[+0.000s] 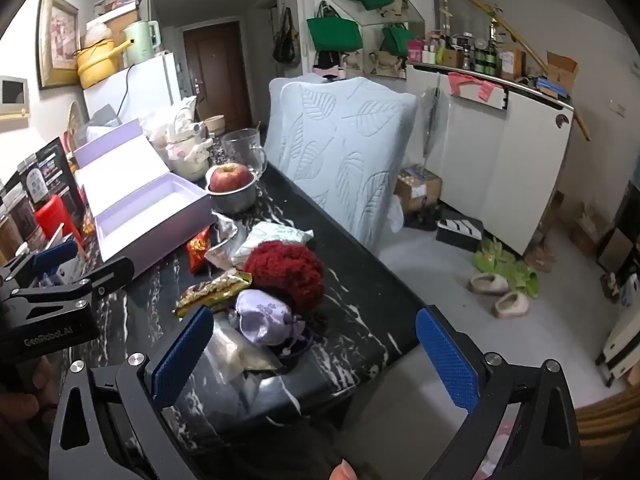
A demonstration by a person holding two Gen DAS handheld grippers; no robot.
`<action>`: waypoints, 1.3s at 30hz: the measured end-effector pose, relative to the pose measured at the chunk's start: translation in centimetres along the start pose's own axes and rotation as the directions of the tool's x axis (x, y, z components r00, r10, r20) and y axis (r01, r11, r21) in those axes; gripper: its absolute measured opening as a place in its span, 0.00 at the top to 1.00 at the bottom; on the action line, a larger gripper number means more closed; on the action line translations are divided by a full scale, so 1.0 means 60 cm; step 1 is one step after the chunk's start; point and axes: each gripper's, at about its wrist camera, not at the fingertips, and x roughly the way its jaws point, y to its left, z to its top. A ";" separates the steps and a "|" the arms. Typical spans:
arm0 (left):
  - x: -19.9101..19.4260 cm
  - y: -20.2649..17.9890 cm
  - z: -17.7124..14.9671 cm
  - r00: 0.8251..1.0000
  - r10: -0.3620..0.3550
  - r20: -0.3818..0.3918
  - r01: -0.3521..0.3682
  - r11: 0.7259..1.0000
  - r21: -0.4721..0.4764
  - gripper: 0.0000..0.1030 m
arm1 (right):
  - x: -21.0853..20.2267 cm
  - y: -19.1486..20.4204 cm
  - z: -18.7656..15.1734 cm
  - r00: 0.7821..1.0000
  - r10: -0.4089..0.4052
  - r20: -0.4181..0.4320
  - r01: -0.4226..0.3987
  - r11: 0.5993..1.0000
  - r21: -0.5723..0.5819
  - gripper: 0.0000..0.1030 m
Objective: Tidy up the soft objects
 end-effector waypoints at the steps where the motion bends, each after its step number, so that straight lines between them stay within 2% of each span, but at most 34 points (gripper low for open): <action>1: 0.000 0.000 0.000 1.000 0.002 0.008 -0.002 1.000 0.001 0.00 | 0.000 0.000 0.000 1.000 -0.001 0.001 0.001 1.000 0.000 0.00; 22: 0.002 -0.004 -0.006 0.998 -0.056 -0.012 0.056 0.998 0.014 0.00 | 0.004 0.002 0.002 1.000 -0.015 -0.005 0.015 1.000 0.000 0.00; 39: 0.012 -0.004 -0.012 0.997 -0.066 -0.032 0.067 0.998 0.018 0.00 | 0.011 0.006 0.003 1.000 -0.012 -0.014 0.012 1.000 -0.009 0.00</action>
